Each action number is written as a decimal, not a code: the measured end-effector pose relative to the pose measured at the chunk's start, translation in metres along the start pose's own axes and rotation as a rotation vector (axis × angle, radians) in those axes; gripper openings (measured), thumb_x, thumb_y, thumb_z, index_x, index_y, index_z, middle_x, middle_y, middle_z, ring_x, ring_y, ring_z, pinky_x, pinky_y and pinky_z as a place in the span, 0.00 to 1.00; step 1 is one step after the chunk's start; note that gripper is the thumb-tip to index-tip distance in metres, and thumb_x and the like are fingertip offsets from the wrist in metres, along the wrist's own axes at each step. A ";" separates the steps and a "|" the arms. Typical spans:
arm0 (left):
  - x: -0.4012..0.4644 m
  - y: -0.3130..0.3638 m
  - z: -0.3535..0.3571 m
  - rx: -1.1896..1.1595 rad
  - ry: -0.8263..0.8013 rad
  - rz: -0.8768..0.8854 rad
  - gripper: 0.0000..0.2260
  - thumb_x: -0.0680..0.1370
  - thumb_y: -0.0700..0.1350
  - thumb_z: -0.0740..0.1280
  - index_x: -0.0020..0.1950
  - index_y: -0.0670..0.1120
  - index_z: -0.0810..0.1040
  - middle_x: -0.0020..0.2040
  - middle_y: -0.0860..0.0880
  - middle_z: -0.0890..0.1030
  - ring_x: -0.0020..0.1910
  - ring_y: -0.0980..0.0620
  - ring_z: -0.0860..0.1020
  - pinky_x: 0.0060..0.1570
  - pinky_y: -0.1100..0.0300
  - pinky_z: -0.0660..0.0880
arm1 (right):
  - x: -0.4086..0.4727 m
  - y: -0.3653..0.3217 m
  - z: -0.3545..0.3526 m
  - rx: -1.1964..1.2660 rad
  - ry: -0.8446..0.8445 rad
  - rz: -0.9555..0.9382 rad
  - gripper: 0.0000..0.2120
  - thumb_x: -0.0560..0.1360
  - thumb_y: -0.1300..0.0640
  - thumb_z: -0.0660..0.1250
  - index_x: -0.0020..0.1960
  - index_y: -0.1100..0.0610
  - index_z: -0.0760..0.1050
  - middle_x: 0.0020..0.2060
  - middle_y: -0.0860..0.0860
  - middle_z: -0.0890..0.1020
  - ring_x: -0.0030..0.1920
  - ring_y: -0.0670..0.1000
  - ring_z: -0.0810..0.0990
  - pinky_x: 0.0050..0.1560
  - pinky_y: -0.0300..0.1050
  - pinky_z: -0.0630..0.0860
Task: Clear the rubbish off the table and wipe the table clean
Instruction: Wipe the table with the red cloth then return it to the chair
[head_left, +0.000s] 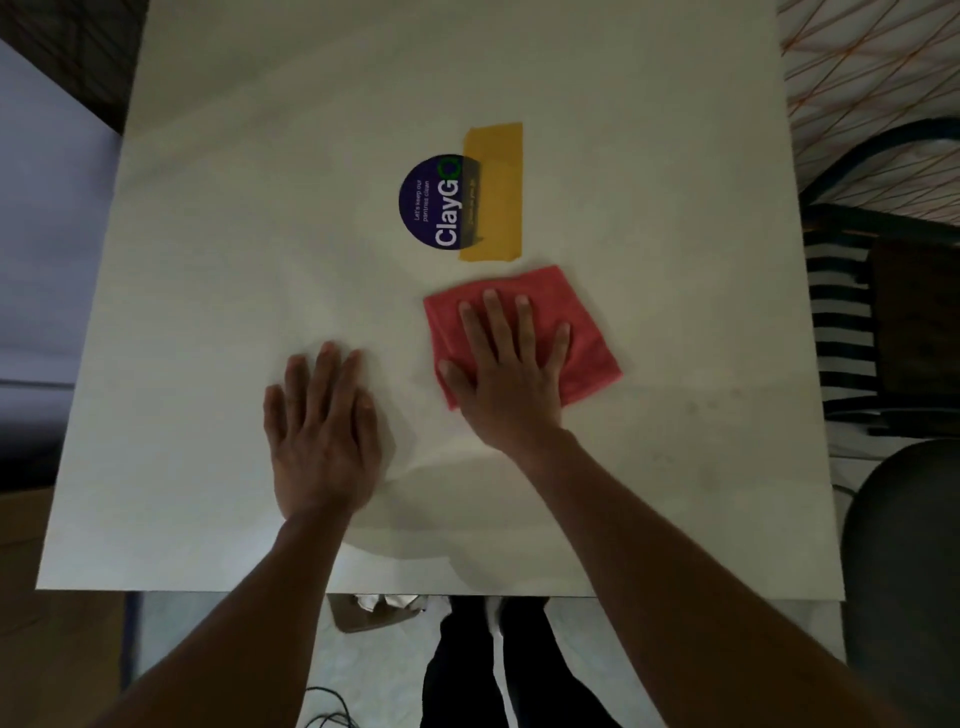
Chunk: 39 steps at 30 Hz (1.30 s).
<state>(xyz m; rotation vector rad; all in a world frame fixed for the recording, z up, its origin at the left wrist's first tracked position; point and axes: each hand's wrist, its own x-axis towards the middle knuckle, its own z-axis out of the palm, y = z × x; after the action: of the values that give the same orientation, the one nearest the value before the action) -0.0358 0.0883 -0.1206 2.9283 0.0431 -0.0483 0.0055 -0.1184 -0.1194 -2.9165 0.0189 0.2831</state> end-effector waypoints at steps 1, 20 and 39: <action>0.000 0.000 0.001 0.006 0.016 -0.001 0.23 0.84 0.53 0.51 0.80 0.53 0.63 0.81 0.50 0.61 0.80 0.42 0.56 0.77 0.41 0.53 | 0.014 -0.001 -0.003 0.004 -0.018 0.005 0.33 0.80 0.34 0.47 0.81 0.46 0.48 0.80 0.49 0.49 0.80 0.58 0.44 0.72 0.73 0.38; -0.002 0.001 0.003 0.004 0.054 0.030 0.25 0.82 0.54 0.50 0.79 0.51 0.63 0.79 0.47 0.63 0.79 0.39 0.58 0.75 0.39 0.55 | -0.174 0.019 0.030 0.061 0.107 0.198 0.30 0.80 0.36 0.54 0.79 0.44 0.55 0.80 0.47 0.55 0.80 0.56 0.49 0.74 0.71 0.46; -0.010 0.154 0.030 -0.039 -0.055 0.185 0.23 0.82 0.50 0.53 0.78 0.52 0.63 0.80 0.50 0.61 0.80 0.41 0.55 0.76 0.38 0.52 | -0.117 0.151 -0.010 0.079 0.118 0.580 0.31 0.81 0.35 0.45 0.80 0.45 0.46 0.80 0.48 0.49 0.80 0.58 0.44 0.73 0.72 0.42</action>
<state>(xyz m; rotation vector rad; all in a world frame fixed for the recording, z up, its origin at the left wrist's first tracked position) -0.0416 -0.0689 -0.1170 2.8761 -0.2326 -0.0982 -0.1127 -0.2690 -0.1182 -2.7768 0.8771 0.1879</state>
